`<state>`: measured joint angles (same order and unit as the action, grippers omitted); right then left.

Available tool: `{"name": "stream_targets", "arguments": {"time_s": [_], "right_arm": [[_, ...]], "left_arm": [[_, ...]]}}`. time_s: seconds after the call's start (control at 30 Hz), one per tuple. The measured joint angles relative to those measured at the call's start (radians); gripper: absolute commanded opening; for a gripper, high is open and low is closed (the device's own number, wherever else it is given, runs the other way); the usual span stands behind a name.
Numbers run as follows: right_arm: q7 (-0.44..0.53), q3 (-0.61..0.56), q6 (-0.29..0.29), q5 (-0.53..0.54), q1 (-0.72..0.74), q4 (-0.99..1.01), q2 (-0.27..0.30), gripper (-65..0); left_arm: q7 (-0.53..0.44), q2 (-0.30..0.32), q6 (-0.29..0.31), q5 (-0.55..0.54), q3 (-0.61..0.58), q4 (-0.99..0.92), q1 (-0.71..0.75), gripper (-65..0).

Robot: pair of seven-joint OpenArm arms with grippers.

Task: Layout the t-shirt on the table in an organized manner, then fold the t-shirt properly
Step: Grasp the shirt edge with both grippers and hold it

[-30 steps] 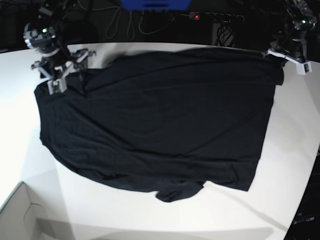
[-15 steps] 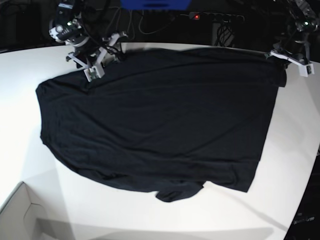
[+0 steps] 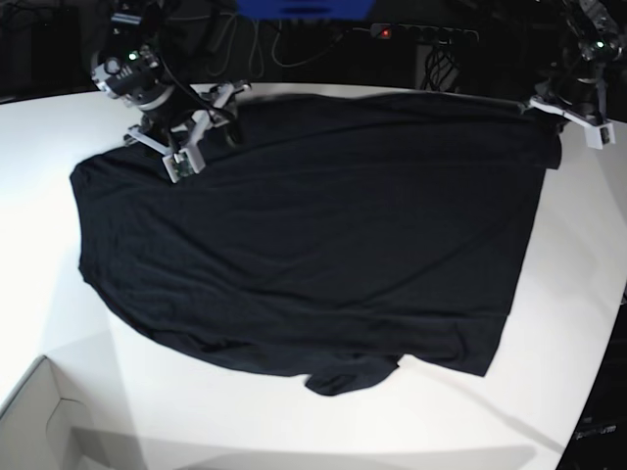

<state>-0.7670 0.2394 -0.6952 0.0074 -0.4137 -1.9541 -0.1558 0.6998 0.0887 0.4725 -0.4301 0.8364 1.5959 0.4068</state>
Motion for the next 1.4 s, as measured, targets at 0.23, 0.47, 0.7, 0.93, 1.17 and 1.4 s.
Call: {"name": "stream_targets", "arguments": {"time_s": [0.23,0.47,0.7,0.93,1.17,1.4], "right_arm": [[0.007,0.007,0.000,-0.001,-0.049,-0.010,0.000,-23.3],[0.004,0.006,0.000,-0.001,-0.092,-0.009,0.000,-23.3],[0.005,0.004,0.000,0.000,-0.072,0.045,0.000,-23.3],[0.006,-0.021,0.000,-0.005,-0.050,0.072,0.003,-23.6],[0.006,-0.100,0.000,-0.001,-0.049,0.072,0.003,-37.7],[0.003,-0.104,0.000,-0.001,-0.038,0.072,0.003,-54.8]], "left_arm": [[0.000,0.000,0.000,0.004,0.000,0.000,0.000,-64.9],[0.000,0.000,0.000,0.004,0.000,0.000,-0.002,-64.9],[0.000,0.000,0.000,0.004,0.000,0.000,-0.003,-64.9],[0.000,0.000,0.000,0.004,0.000,0.000,-0.002,-64.9],[0.000,0.000,0.000,0.004,0.000,0.000,-0.002,-64.9],[0.000,0.000,0.000,0.004,0.000,0.000,0.000,-64.9]]}}
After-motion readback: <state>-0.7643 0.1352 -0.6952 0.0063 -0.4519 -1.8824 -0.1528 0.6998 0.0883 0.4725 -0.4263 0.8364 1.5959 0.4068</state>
